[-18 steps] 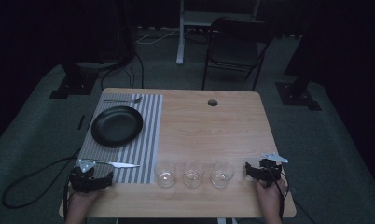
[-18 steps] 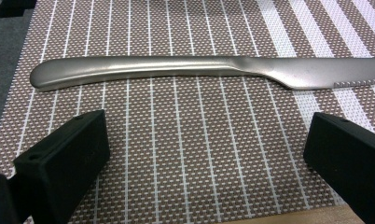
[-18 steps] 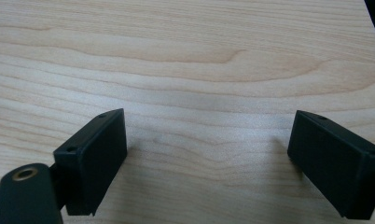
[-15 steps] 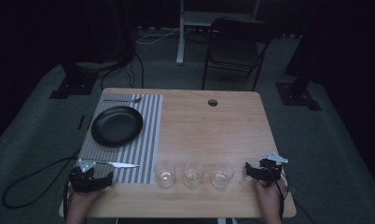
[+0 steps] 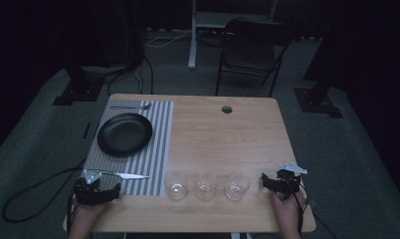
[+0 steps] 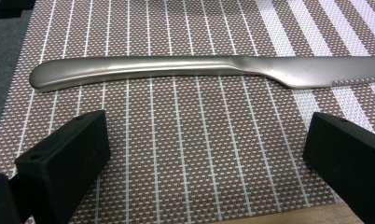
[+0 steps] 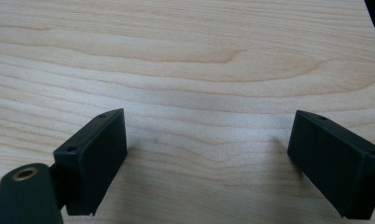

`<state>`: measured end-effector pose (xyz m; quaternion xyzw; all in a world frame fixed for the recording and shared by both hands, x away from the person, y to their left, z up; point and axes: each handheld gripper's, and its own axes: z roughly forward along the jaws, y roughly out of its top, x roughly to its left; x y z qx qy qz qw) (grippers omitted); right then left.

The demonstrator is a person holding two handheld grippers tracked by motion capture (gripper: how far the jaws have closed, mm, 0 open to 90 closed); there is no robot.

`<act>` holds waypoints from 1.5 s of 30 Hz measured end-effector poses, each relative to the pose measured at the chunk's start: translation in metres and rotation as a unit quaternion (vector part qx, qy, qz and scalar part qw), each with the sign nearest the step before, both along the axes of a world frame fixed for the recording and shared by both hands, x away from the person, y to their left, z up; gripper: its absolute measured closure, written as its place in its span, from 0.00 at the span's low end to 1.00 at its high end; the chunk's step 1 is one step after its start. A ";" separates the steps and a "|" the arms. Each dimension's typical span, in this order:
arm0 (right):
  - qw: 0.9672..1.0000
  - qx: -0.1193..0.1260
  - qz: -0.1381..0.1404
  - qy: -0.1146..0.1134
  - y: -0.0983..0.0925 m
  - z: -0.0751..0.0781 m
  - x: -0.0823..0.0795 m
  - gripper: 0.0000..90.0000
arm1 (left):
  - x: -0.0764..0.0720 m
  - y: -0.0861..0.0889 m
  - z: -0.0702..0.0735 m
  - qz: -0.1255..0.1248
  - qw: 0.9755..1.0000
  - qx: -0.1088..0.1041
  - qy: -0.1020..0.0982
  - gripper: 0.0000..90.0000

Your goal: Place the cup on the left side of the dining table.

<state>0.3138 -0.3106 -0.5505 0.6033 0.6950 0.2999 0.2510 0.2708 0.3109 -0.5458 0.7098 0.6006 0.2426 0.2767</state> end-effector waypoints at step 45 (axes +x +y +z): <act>1.000 0.000 0.000 0.000 0.000 0.000 0.000 0.13 | -0.010 -0.024 0.017 -0.144 0.989 -0.029 -0.005 0.04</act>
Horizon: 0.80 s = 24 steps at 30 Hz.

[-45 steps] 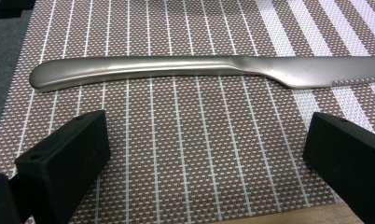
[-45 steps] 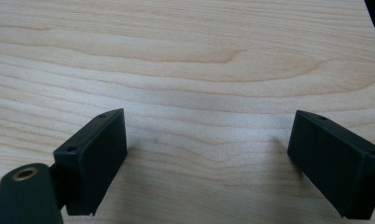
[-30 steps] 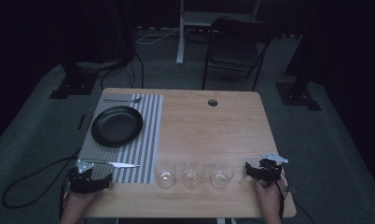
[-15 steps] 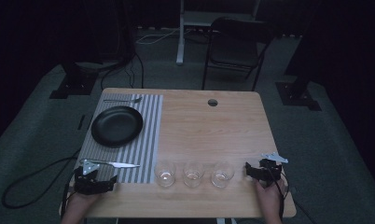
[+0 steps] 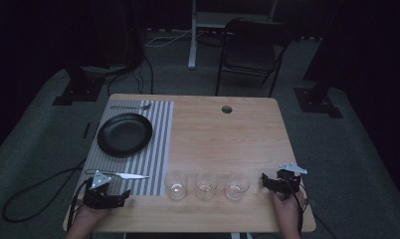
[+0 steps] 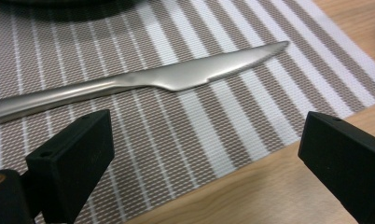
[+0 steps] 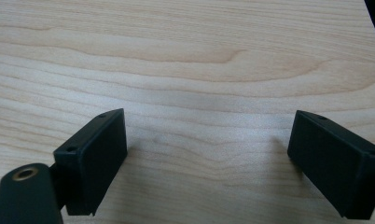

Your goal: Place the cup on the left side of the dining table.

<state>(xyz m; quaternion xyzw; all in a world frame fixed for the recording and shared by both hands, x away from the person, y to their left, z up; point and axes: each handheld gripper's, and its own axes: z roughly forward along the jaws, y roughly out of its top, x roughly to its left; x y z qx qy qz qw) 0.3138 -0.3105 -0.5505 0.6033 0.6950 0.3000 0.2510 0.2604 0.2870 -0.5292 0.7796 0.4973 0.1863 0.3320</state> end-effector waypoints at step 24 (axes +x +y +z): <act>1.000 0.000 0.000 0.000 0.000 0.000 0.000 0.13 | 0.000 -0.027 0.021 -0.086 0.996 -0.019 -0.020 0.04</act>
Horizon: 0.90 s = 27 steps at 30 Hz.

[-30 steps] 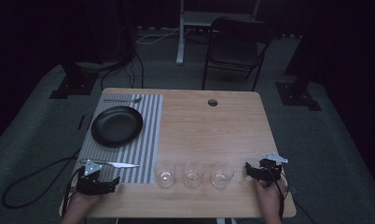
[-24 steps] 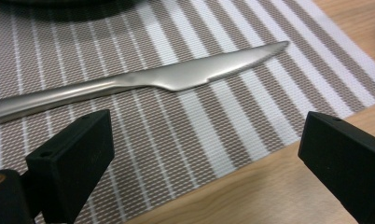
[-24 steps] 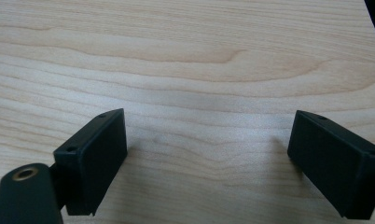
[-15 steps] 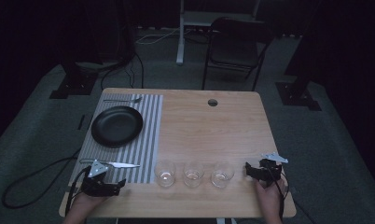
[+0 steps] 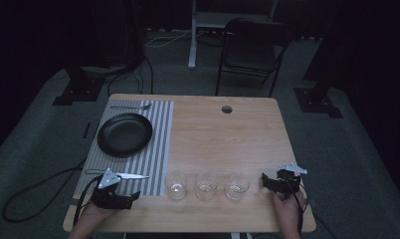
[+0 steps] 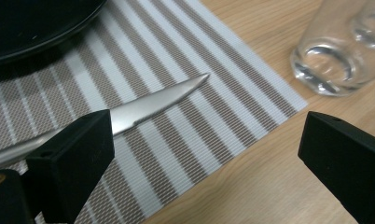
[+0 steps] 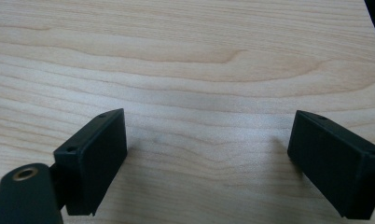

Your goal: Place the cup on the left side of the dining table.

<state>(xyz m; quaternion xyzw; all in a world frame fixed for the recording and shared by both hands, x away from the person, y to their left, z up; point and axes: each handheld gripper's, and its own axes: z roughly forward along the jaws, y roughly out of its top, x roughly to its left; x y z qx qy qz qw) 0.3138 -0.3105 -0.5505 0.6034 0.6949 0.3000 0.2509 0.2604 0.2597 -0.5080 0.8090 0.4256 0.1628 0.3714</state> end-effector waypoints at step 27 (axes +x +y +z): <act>1.000 0.000 0.000 0.000 0.000 0.000 0.000 0.13 | 0.006 -0.031 0.040 -0.078 0.996 -0.031 -0.041 0.04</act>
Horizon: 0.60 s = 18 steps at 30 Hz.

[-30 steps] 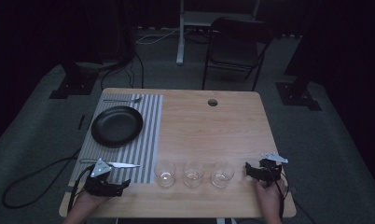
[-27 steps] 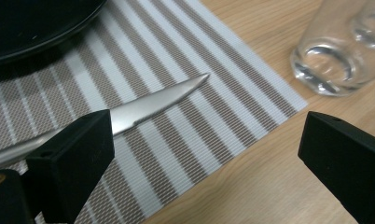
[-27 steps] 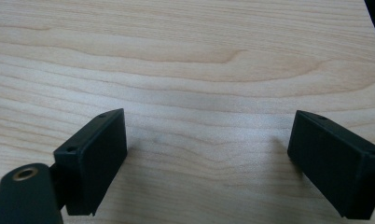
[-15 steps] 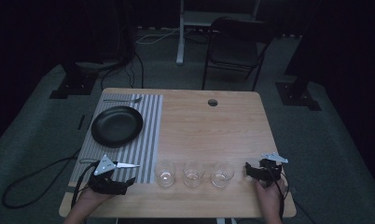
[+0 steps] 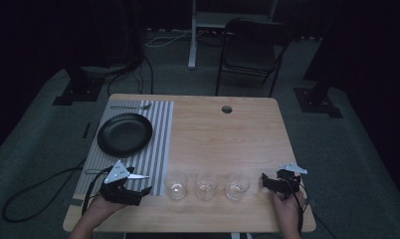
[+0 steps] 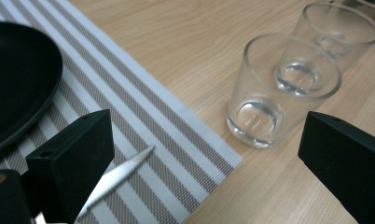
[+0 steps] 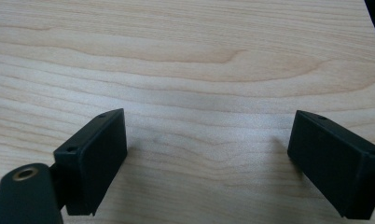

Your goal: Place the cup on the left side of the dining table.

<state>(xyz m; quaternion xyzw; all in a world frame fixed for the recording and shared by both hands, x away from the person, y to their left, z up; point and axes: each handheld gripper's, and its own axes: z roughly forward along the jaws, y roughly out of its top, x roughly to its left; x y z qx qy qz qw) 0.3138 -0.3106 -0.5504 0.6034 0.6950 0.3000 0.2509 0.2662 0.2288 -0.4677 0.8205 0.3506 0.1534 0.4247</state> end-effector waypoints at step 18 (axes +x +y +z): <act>1.000 -0.001 0.001 -0.001 0.000 0.000 0.000 0.13 | 0.010 -0.031 0.014 -0.047 0.999 0.020 -0.003 0.04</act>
